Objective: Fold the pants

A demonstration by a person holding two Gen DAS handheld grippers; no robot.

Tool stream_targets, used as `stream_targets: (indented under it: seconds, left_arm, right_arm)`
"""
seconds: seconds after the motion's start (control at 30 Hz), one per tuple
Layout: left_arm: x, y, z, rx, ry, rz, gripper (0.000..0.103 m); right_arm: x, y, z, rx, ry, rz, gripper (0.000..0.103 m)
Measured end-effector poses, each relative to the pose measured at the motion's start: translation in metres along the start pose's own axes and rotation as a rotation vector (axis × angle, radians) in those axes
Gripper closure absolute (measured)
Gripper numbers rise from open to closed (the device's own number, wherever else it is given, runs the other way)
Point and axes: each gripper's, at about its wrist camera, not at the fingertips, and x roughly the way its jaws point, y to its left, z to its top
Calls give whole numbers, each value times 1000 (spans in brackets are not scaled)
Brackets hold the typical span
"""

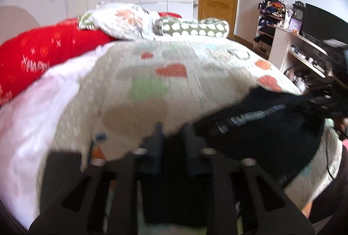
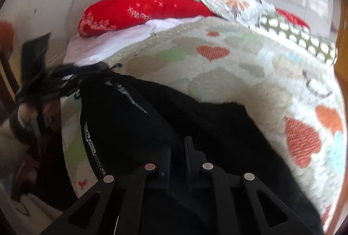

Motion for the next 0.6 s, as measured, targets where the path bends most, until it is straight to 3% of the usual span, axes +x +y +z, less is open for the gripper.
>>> stream_targets:
  seconds: [0.1, 0.2, 0.3, 0.4, 0.47, 0.53, 0.6]
  left_arm:
    - [-6, 12, 24, -42, -64, 11, 95]
    - [-23, 17, 26, -57, -117, -13, 95]
    - [-30, 17, 6, -69, -74, -23, 95]
    - [-32, 25, -22, -142, 31, -49, 94]
    - [-38, 29, -35, -182, 49, -49, 81]
    - [-46, 36, -46, -248, 72, -73, 43]
    - [-57, 42, -56, -323, 57, -128, 39]
  right_arm:
    - [-27, 2, 4, 27, -77, -36, 95]
    - [-47, 19, -1, 2, -126, -40, 95]
    - [-45, 46, -17, -60, -94, -18, 95]
    - [-25, 62, -43, -74, -13, 52, 95]
    - [-6, 66, -62, -86, 75, 52, 95]
    - [3, 64, -73, -57, 142, 89, 94]
    - [-3, 64, -75, -67, 136, 95, 93]
